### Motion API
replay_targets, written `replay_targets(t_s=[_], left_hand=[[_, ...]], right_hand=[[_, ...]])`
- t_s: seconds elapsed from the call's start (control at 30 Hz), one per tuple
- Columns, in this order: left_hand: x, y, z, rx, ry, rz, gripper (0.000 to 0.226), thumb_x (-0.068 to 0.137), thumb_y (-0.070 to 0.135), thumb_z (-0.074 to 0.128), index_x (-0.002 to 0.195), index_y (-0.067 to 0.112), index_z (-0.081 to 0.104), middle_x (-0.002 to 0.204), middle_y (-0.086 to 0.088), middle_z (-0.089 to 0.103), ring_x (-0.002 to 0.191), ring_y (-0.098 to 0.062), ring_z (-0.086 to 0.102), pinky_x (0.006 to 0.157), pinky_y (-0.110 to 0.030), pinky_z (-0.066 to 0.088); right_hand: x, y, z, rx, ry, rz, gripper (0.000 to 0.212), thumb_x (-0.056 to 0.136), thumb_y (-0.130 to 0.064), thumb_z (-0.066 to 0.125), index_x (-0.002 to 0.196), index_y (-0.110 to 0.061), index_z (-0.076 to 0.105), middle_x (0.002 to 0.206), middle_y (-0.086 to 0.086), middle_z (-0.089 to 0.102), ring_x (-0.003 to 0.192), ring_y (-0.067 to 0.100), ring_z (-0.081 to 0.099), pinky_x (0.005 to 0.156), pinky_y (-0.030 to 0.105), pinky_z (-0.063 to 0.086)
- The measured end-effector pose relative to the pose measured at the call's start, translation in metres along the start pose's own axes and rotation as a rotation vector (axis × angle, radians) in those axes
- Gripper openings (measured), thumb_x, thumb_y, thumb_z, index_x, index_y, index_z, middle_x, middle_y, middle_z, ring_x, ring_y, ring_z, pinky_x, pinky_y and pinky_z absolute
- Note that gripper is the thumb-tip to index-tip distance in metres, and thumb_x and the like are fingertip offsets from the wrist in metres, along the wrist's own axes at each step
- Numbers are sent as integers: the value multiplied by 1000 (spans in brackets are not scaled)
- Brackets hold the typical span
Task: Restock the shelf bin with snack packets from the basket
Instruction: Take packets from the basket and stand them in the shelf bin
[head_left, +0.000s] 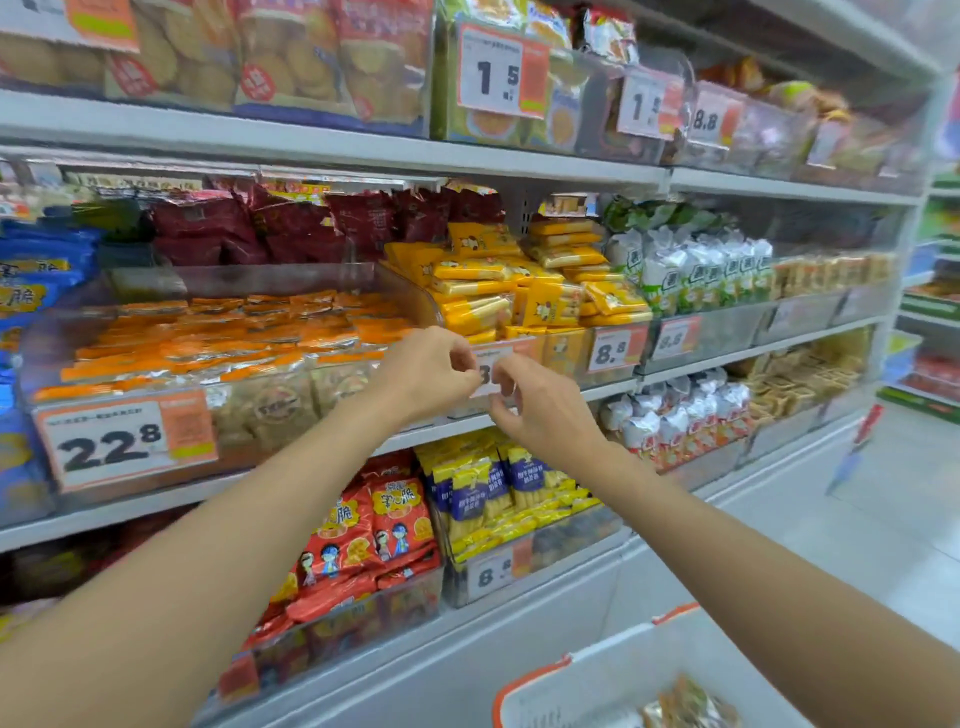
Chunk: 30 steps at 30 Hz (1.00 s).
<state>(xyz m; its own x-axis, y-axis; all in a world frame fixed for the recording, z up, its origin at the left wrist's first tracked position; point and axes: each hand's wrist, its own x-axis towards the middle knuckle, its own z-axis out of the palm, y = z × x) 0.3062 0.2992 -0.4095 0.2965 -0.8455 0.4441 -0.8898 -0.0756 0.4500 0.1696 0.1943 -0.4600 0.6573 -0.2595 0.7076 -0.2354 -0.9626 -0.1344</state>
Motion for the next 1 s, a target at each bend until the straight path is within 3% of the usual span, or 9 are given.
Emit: replay_targets(t_s=[0.2,0.3,0.4,0.6,0.7,0.83,1.0], left_hand=[[-13,25,100,-69,-268,-23,11,73,17,65,75,20,75,68,9,68,64,-6,62,60,-29,51],[-25,38,170,-122,-369,-40,13,76,10,66,81,16,77,70,5,68,66,-6,59,63,-23,45],[-42,45,238,-218,-468,-72,14,79,5,66,87,8,77,77,-2,70,67,-5,58,64,-24,44],[-96,45,357,-381,-652,-277,17,79,3,64,77,18,73,64,4,64,67,-15,59,68,-28,48],[-132,38,406,-439,-723,-377,23,80,1,61,72,22,69,68,0,66,70,-19,62,76,-36,54],[-174,18,447,-447,-829,-473,17,85,4,62,78,17,69,82,-10,70,77,-23,65,77,-37,54],[-187,-4,467,-404,-887,-512,12,87,8,62,87,16,71,83,-6,68,74,-22,65,67,-32,52]], right_hand=[[-97,52,-4,30,-132,339,21,83,-24,65,100,-17,54,69,-12,52,65,17,52,60,32,39],[-159,85,-5,52,-206,461,26,81,-24,66,103,-19,55,82,-8,65,73,24,61,66,39,49],[-219,112,-1,46,-264,603,27,81,-22,64,107,-21,56,85,-9,66,78,24,63,70,37,50],[-340,161,23,85,-490,853,21,84,-22,64,104,-19,61,90,-7,66,71,15,56,70,33,47],[-407,178,37,62,-636,981,22,86,-19,62,108,-14,65,98,4,68,85,23,62,78,34,48],[-488,201,50,-44,-953,1063,32,87,-19,59,119,-14,61,118,9,63,112,28,58,89,33,45],[-533,222,64,-274,-1264,1115,37,86,-16,52,122,-8,59,122,13,59,112,31,57,91,37,50]])
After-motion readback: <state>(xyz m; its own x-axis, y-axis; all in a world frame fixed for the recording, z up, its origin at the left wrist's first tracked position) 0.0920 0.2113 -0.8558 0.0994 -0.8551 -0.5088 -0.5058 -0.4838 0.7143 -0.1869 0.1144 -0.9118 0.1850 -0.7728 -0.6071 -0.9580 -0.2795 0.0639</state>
